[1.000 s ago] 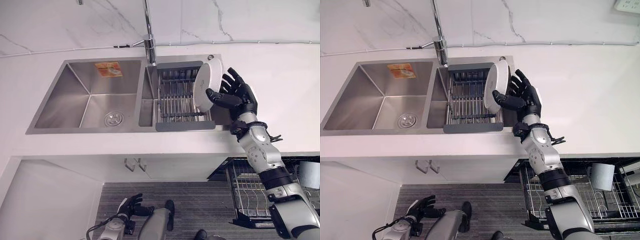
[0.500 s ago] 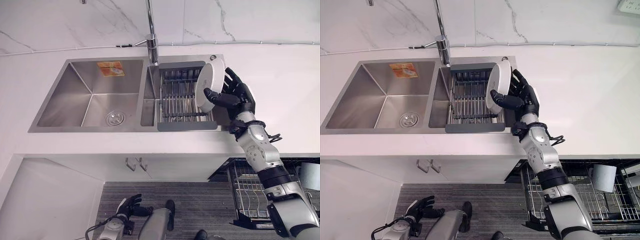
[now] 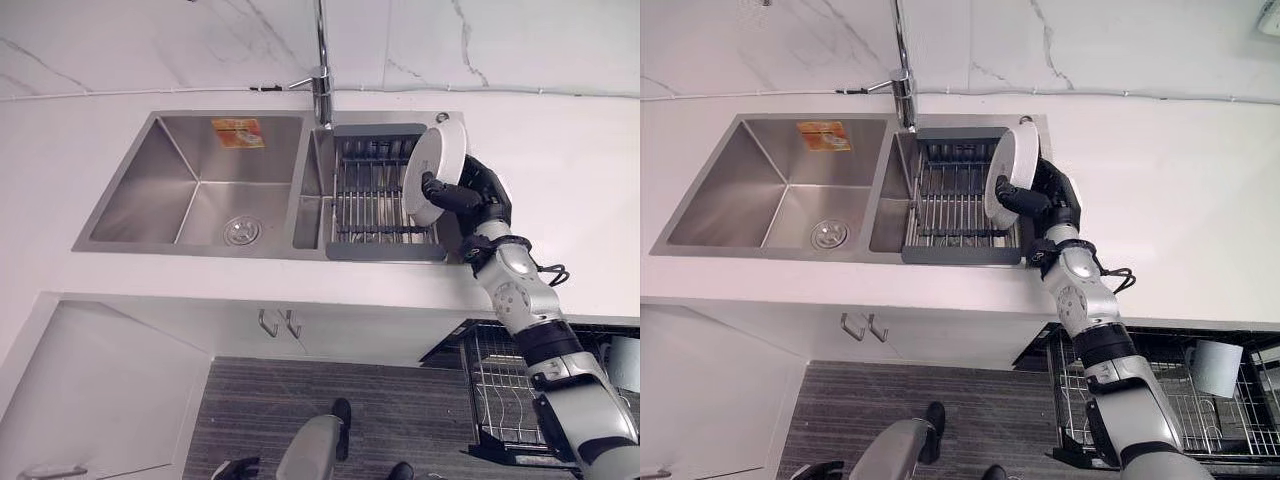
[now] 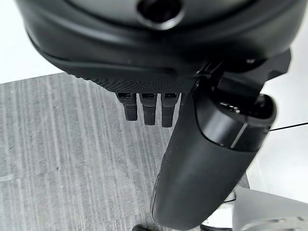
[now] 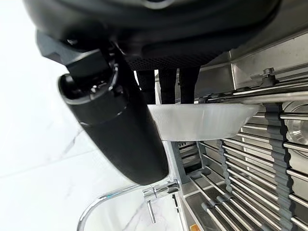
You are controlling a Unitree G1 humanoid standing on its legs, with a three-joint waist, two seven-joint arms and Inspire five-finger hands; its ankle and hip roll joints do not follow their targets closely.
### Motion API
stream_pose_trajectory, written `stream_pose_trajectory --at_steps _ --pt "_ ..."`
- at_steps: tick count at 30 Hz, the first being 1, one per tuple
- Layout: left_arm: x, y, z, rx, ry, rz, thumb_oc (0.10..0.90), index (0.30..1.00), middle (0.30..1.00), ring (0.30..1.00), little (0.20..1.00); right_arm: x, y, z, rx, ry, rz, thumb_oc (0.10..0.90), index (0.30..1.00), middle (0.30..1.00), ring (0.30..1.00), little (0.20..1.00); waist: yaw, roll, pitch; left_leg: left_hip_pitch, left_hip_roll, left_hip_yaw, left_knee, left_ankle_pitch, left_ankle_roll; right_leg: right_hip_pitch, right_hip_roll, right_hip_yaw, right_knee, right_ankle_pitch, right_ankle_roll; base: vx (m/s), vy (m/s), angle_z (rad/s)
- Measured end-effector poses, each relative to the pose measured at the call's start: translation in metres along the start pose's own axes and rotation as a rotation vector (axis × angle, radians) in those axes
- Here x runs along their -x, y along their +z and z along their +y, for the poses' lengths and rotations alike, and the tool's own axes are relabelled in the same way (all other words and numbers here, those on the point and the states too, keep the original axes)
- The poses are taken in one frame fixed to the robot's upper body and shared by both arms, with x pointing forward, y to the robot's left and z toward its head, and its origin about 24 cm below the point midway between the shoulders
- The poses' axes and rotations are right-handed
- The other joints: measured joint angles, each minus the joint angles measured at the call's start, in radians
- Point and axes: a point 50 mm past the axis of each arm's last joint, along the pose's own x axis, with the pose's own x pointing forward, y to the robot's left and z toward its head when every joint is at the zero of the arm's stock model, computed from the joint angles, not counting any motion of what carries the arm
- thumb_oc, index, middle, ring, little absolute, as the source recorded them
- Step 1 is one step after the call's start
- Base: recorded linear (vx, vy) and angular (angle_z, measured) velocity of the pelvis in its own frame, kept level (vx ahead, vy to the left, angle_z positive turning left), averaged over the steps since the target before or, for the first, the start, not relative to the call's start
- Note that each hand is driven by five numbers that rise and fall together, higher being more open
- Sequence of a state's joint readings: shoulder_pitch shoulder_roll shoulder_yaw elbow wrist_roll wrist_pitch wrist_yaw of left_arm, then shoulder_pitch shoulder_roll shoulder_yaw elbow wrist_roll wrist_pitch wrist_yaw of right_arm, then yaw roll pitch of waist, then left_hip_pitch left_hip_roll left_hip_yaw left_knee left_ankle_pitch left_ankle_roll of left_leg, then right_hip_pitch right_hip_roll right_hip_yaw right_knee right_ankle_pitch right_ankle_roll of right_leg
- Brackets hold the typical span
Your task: Place the dishes in the dishwasher.
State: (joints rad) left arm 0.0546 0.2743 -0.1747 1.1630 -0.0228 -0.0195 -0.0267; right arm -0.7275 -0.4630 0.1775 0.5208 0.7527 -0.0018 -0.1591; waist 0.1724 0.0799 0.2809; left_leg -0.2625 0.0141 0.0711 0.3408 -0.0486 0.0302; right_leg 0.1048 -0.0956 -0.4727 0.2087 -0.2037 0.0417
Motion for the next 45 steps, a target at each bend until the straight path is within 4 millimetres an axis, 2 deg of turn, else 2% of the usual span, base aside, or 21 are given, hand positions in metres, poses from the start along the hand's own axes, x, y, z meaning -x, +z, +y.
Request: stream_pose_trajectory --at_steps 4,14,24,28,33,37,40,41,43,45 --pt "-0.001 0.005 0.001 -0.001 0.002 -0.020 0.800 0.900 0.900 0.900 0.900 0.001 -0.008 0.007 0.009 0.045 0.046 0.400 0.300 0.300 0.300 0.300 0.001 -0.001 0.001 -0.007 -0.001 0.000 0.001 0.000 0.000 -0.002 -0.001 0.000 0.003 -0.002 -0.003 0.00 0.000 0.00" --pt "-0.002 0.017 0.006 -0.008 0.012 -0.053 0.800 0.900 0.900 0.900 0.900 -0.001 -0.005 0.009 0.007 0.052 0.034 0.400 0.300 0.300 0.300 0.300 -0.001 -0.005 0.002 -0.009 -0.012 -0.003 0.002 0.005 0.005 -0.009 -0.004 -0.002 0.004 0.002 0.003 0.00 0.000 0.00" --pt "-0.002 0.019 0.010 -0.024 0.022 -0.058 0.800 0.900 0.900 0.900 0.900 0.000 -0.004 0.013 -0.016 0.043 -0.010 0.400 0.300 0.300 0.300 0.300 -0.001 -0.006 0.005 -0.012 -0.013 -0.004 0.000 0.005 0.005 -0.011 -0.005 -0.003 0.001 0.002 0.004 -0.01 -0.002 0.00" --pt "-0.002 0.021 0.011 -0.043 0.023 -0.062 0.800 0.900 0.900 0.900 0.900 0.004 0.006 0.025 -0.050 0.057 -0.089 0.400 0.300 0.300 0.300 0.300 -0.002 -0.007 0.006 -0.012 -0.013 0.000 -0.005 0.007 0.008 -0.015 -0.007 -0.002 -0.001 0.002 0.004 -0.04 -0.007 -0.01" --pt "-0.002 0.025 0.011 -0.044 0.023 -0.074 0.800 0.900 0.900 0.900 0.900 0.016 0.035 0.049 -0.117 0.131 -0.270 0.400 0.300 0.300 0.300 0.300 -0.008 -0.010 0.008 0.002 -0.014 0.007 -0.018 0.018 0.025 -0.020 -0.015 0.016 0.003 0.002 0.004 -0.07 -0.009 -0.08" --pt "-0.002 0.027 0.011 -0.047 0.023 -0.078 0.800 0.900 0.900 0.900 0.900 0.029 0.060 0.064 -0.164 0.185 -0.426 0.400 0.300 0.300 0.300 0.300 -0.036 -0.023 0.015 0.013 -0.004 0.029 -0.020 0.017 0.025 -0.031 -0.017 0.055 0.019 0.000 0.006 -0.08 -0.028 -0.16" --pt "-0.003 0.027 0.011 -0.052 0.024 -0.079 0.800 0.900 0.900 0.900 0.900 0.035 0.063 0.067 -0.184 0.190 -0.470 0.400 0.300 0.300 0.300 0.300 -0.062 -0.034 0.016 0.028 0.000 0.045 -0.031 0.016 0.024 -0.030 -0.020 0.073 0.026 0.000 0.006 -0.07 -0.036 -0.23" --pt "-0.003 0.032 0.011 -0.054 0.023 -0.090 0.800 0.900 0.900 0.900 0.900 0.044 0.064 0.067 -0.205 0.199 -0.494 0.400 0.300 0.300 0.300 0.300 -0.088 -0.041 0.015 0.034 0.005 0.058 -0.034 0.012 0.017 -0.044 -0.022 0.090 0.029 -0.003 0.005 -0.07 -0.037 -0.26" --pt "-0.003 0.035 0.011 -0.055 0.023 -0.096 0.800 0.900 0.900 0.900 0.900 0.054 0.064 0.067 -0.221 0.214 -0.516 0.400 0.300 0.300 0.300 0.300 -0.106 -0.043 0.014 0.037 0.011 0.075 -0.036 0.012 0.018 -0.055 -0.022 0.110 0.038 -0.002 0.007 -0.07 -0.024 -0.37" --pt "-0.003 0.034 0.010 -0.069 0.020 -0.092 0.800 0.900 0.900 0.900 0.900 0.067 0.065 0.067 -0.239 0.236 -0.541 0.400 0.300 0.300 0.300 0.300 -0.148 -0.045 0.013 0.037 0.023 0.102 -0.034 0.012 0.018 -0.075 -0.021 0.146 0.054 0.000 0.008 -0.07 -0.007 -0.42"
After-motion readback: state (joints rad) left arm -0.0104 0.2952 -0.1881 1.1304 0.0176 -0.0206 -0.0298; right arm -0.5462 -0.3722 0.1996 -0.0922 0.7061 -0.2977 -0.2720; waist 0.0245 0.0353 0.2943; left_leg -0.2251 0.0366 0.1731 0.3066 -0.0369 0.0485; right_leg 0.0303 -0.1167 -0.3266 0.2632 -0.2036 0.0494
